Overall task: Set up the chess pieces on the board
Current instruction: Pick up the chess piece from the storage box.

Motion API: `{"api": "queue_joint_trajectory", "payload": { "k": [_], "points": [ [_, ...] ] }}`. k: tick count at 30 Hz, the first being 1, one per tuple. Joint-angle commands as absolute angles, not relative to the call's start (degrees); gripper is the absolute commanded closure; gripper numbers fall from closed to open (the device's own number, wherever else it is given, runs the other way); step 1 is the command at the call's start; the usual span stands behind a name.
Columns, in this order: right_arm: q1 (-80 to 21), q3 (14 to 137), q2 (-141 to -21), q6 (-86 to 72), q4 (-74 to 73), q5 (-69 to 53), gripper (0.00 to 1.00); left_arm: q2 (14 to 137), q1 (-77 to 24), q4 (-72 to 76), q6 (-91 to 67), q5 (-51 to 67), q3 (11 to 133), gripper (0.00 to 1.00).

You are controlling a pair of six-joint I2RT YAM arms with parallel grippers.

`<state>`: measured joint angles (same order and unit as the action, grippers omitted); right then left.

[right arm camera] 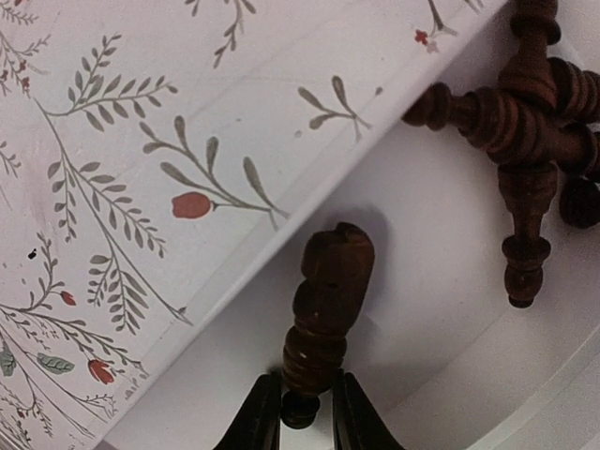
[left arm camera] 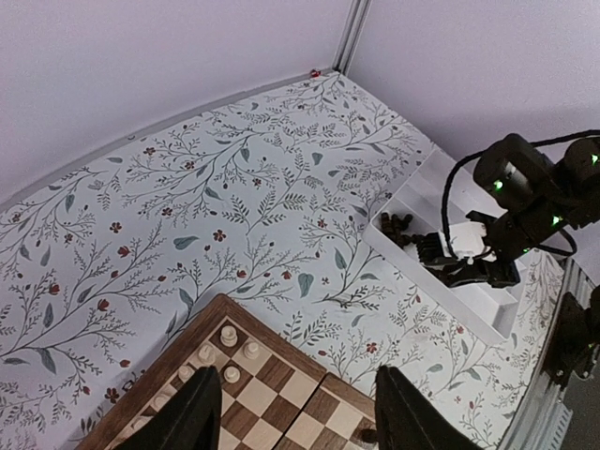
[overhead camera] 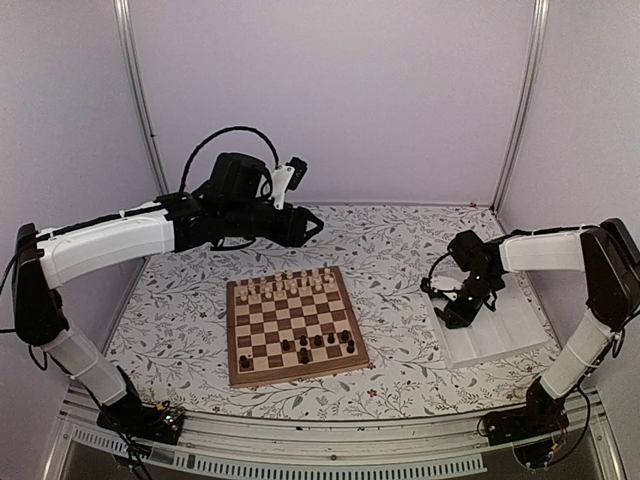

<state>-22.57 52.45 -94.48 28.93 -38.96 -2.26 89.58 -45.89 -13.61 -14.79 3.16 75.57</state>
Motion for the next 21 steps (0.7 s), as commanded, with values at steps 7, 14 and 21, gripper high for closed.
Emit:
{"api": "queue_joint_trajectory", "payload": {
  "k": [7,14,21],
  "points": [
    [-21.3,53.5,-91.6,29.9,-42.1,-1.6,0.94,90.1,-46.8,-11.0,-14.8,4.1,75.6,0.43],
    [-18.8,60.6,-82.8,31.8,-46.0,-3.3,1.0,94.9,-46.9,-7.6,-17.1,10.5,78.7,0.43],
    [-18.9,67.3,-80.4,36.7,-44.1,-16.5,1.0,103.7,-46.8,-1.0,-27.4,20.8,83.3,0.45]
  ]
}}
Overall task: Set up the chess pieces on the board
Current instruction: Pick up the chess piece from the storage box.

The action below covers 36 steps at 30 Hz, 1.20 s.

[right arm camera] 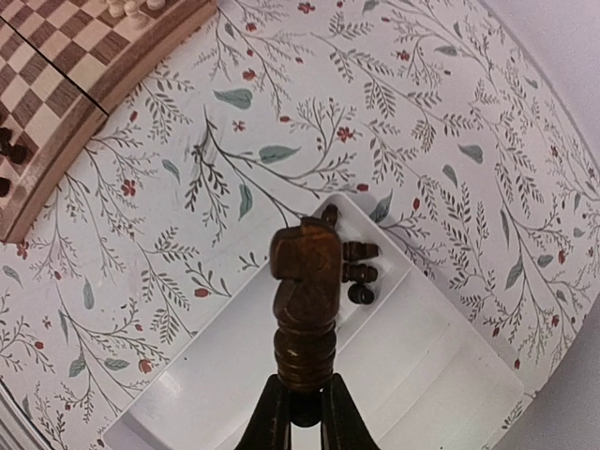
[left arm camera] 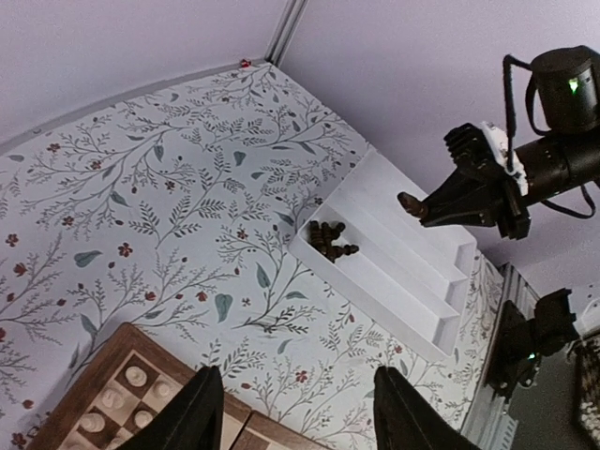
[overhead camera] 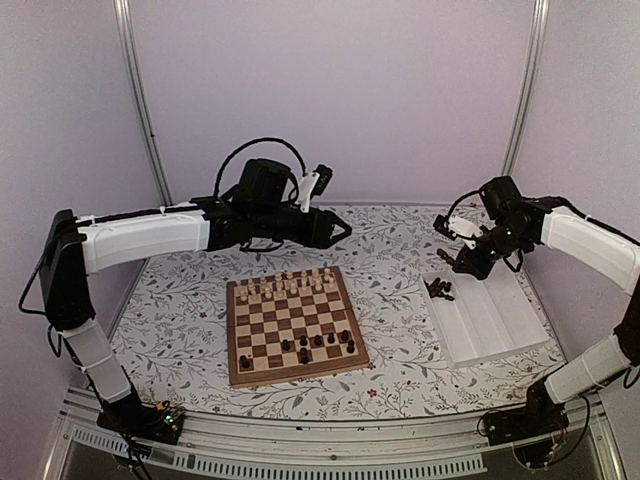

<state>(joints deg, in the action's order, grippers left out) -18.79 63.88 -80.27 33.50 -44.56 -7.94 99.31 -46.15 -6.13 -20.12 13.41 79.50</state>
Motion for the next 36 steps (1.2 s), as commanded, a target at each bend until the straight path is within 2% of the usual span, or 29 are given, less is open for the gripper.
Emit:
{"api": "queue_joint_trajectory", "payload": {
  "k": [1,10,16,27,30,36],
  "points": [
    [-19.1,68.3,-81.0,36.9,-43.8,-17.7,1.0,105.2,-46.7,0.9,-29.4,22.2,84.2,0.45],
    [-27.5,73.3,-84.8,38.6,-41.6,-18.9,1.0,113.5,-46.6,15.1,-47.3,35.5,86.1,0.47],
    [-32.0,74.1,-86.0,39.1,-41.5,-17.3,1.0,117.2,-47.1,16.2,-50.2,38.1,88.8,0.52],
    [-32.8,74.3,-86.9,38.2,-40.8,-15.6,1.0,120.8,-48.1,18.7,-54.6,43.0,89.1,0.62],
    [-33.1,74.2,-87.0,38.0,-40.5,-15.5,1.0,121.2,-48.2,19.2,-54.8,43.5,89.0,0.68],
    [-33.5,74.3,-87.4,37.7,-40.4,-15.2,1.0,121.5,-48.3,19.4,-54.8,44.1,89.1,0.85]
  ]
}}
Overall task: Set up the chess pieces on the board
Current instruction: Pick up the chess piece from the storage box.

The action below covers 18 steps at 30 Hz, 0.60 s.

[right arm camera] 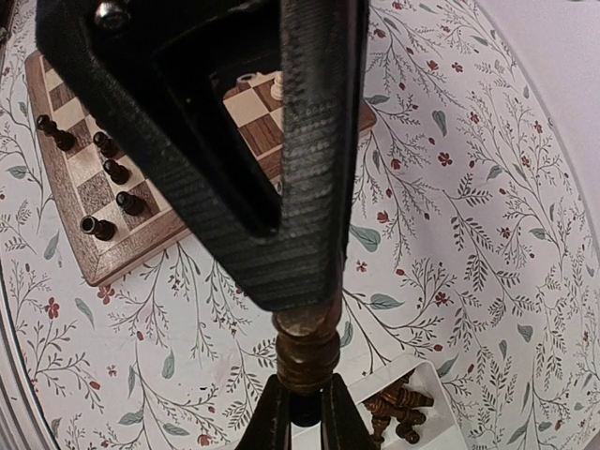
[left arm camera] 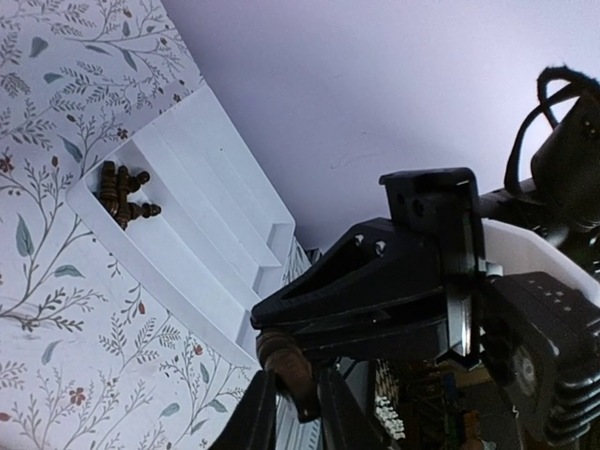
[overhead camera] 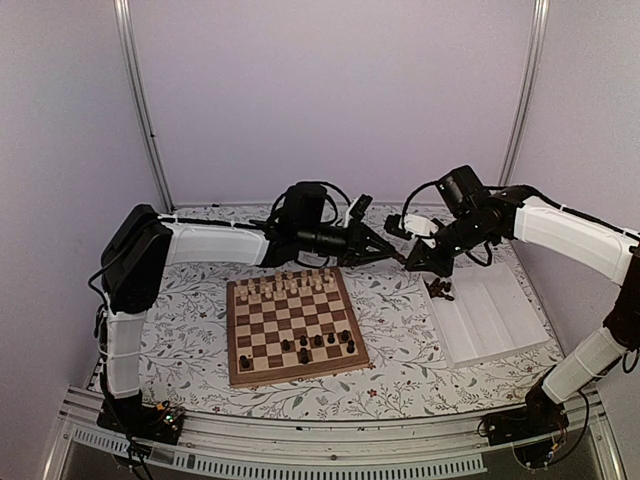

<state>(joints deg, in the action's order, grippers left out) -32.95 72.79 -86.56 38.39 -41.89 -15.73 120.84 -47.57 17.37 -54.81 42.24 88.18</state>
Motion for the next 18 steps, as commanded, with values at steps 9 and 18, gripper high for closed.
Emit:
{"api": "queue_joint_trajectory", "payload": {
  "k": [9,18],
  "points": [
    [-33.5,71.2,-86.3,37.5,-40.3,-13.5,1.0,117.0,-47.0,14.8,-49.1,40.0,86.7,1.0],
    [-28.4,61.4,-82.0,34.7,-36.5,-17.1,1.0,105.1,-47.0,-14.3,-25.1,26.9,84.1,1.0]
  ]
}}
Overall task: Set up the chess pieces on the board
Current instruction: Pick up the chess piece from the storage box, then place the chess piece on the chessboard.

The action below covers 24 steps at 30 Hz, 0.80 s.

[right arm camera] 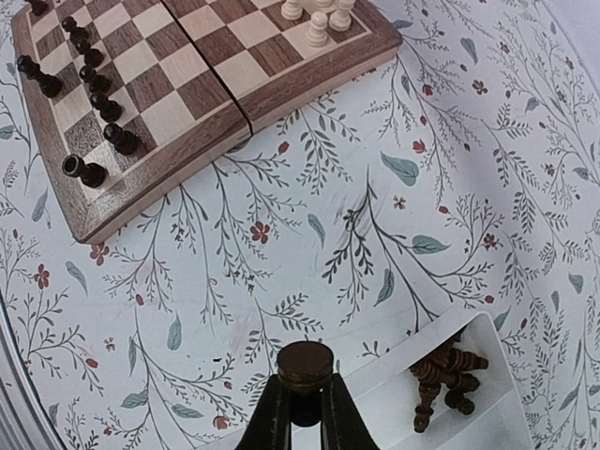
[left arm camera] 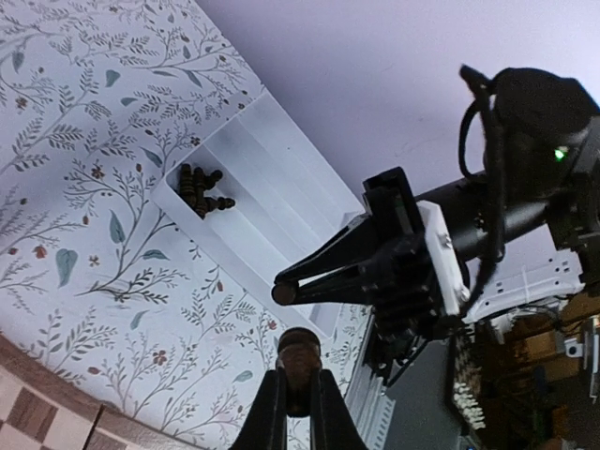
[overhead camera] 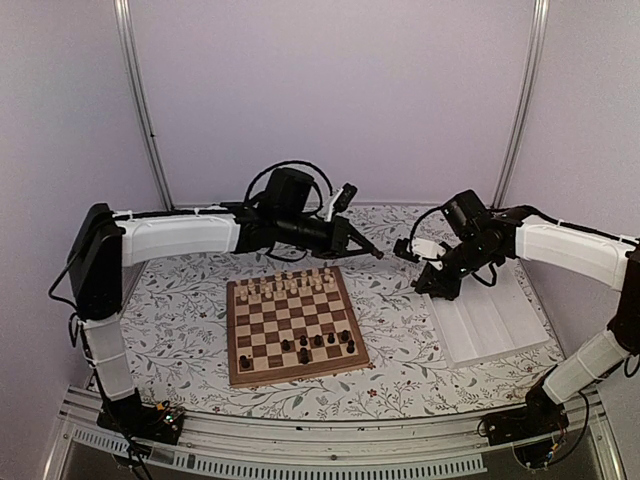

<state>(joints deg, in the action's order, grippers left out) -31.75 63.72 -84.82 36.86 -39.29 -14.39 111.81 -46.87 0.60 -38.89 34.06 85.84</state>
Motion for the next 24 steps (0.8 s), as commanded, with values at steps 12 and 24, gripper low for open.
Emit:
{"api": "queue_joint_trajectory", "payload": {
  "k": [12,24],
  "points": [
    [-25.3,57.7,-80.4,33.1,-33.6,-17.4,1.0,95.5,-58.6,-36.4,-1.8,3.4,78.7,1.0],
    [-25.2,58.0,-81.4,33.0,-34.0,-17.7,1.0,101.6,-63.6,-38.3,-0.1,0.2,78.0,1.0]
  ]
}}
